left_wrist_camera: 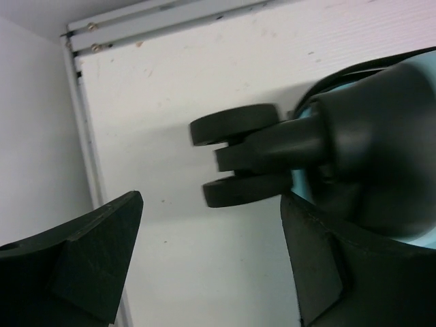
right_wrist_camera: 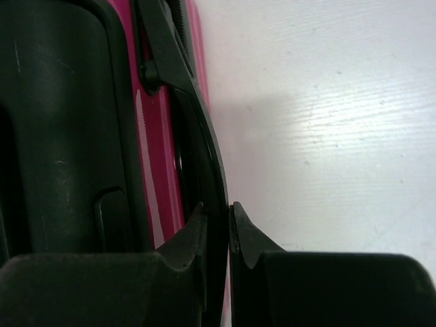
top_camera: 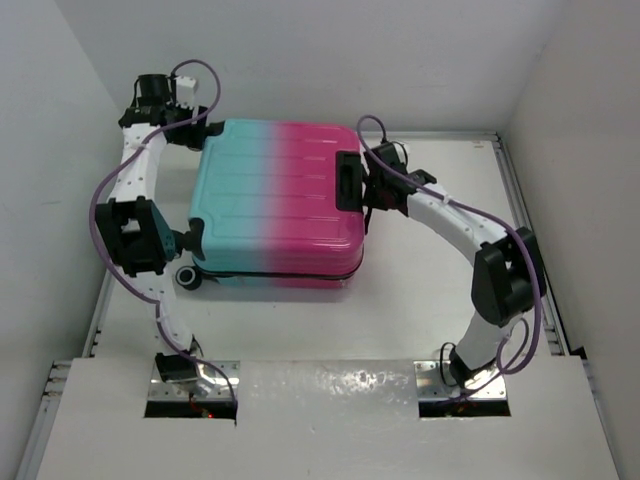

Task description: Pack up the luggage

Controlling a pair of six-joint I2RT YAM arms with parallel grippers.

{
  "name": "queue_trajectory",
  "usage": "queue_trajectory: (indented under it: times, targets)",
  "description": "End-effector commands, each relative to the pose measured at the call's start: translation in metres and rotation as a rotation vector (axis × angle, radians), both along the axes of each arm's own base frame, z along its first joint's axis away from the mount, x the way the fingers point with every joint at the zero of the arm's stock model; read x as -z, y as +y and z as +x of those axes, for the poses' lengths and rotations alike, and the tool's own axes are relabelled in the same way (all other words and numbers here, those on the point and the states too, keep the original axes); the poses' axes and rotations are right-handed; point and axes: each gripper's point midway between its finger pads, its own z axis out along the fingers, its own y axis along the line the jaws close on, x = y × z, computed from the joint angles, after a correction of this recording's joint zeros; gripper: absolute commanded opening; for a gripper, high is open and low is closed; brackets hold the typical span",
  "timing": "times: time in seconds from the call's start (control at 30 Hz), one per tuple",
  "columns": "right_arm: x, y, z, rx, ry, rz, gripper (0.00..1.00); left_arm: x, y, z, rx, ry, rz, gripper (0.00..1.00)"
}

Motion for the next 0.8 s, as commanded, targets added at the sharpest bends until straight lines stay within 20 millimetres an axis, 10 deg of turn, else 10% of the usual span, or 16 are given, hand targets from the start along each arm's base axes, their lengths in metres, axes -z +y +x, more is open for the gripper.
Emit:
queue_trajectory:
  times: [0.0,0.13,0.23,0.3,0.33,0.37,0.5,0.63,0.77]
  targets:
    - [-0.106,0.003,0.087,0.038,-0.393,0.226,0.03,-0.058,-0.029,-0.006,0.081,-0.103,-0.109,0.80]
    - [-0.142,-0.001,0.114,-0.111,-0.364,0.314,0.21,-0.131,-0.019,-0.046,0.193,-0.210,-0.154,0.94]
    - [-0.158,-0.001,0.101,-0.225,-0.391,0.227,0.59,-0.171,-0.019,-0.098,0.332,-0.262,-0.041,1.00]
    - [-0.190,-0.006,0.081,-0.253,-0.481,0.226,0.84,-0.155,-0.016,-0.128,0.389,-0.217,0.015,1.00]
    - [-0.173,-0.009,0.070,-0.280,-0.465,0.197,0.95,-0.172,-0.013,-0.153,0.416,-0.256,0.131,1.00]
    - [-0.192,-0.013,0.056,-0.295,-0.520,0.189,0.99,-0.143,-0.014,-0.167,0.440,-0.184,0.139,1.00]
    - [-0.180,-0.017,0.016,-0.439,-0.517,0.101,0.99,-0.124,-0.037,-0.242,0.675,-0.055,0.217,0.94]
    - [-0.171,-0.001,-0.016,-0.611,-0.458,0.108,0.99,-0.113,-0.039,-0.267,0.725,-0.042,0.291,0.72]
    - [-0.149,-0.003,-0.035,-0.657,-0.384,0.039,0.99,-0.078,-0.050,-0.305,0.787,0.050,0.383,0.82]
